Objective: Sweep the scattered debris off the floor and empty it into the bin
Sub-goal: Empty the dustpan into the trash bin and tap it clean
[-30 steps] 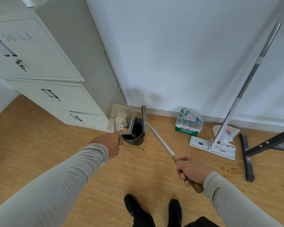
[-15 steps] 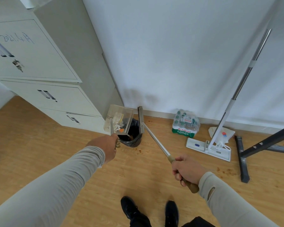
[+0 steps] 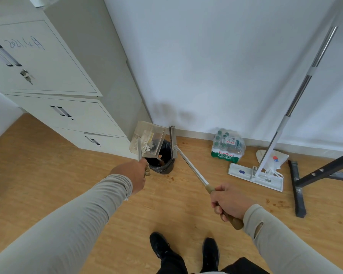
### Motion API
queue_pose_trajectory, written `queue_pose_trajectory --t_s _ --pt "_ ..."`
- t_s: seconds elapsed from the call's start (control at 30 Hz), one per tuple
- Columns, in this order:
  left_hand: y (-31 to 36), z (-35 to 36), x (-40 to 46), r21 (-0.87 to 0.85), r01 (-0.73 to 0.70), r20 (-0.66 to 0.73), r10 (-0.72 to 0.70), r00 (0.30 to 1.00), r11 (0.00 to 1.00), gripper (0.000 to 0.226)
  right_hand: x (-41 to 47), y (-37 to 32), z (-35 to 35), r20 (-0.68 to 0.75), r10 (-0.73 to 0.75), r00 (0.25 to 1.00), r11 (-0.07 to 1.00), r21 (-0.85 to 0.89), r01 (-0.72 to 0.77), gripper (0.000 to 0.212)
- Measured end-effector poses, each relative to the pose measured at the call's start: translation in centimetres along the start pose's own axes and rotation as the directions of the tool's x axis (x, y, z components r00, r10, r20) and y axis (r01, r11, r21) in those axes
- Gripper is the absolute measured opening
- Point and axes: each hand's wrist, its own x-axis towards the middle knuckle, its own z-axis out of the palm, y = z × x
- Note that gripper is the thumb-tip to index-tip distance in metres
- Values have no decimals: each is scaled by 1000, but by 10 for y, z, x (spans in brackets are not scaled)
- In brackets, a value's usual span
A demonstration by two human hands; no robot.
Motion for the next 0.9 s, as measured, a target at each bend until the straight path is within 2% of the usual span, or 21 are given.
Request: queue_pose_trajectory --t_s 0.73,0.9 --pt "7 1 0 15 -6 -6 6 1000 1000 16 6 -5 2 -8 -4 1000 1000 13 4 29" --pt "9 0 -5 20 0 -2 0 1000 1000 21 8 -1 4 7 -4 1000 999 53 4 32"
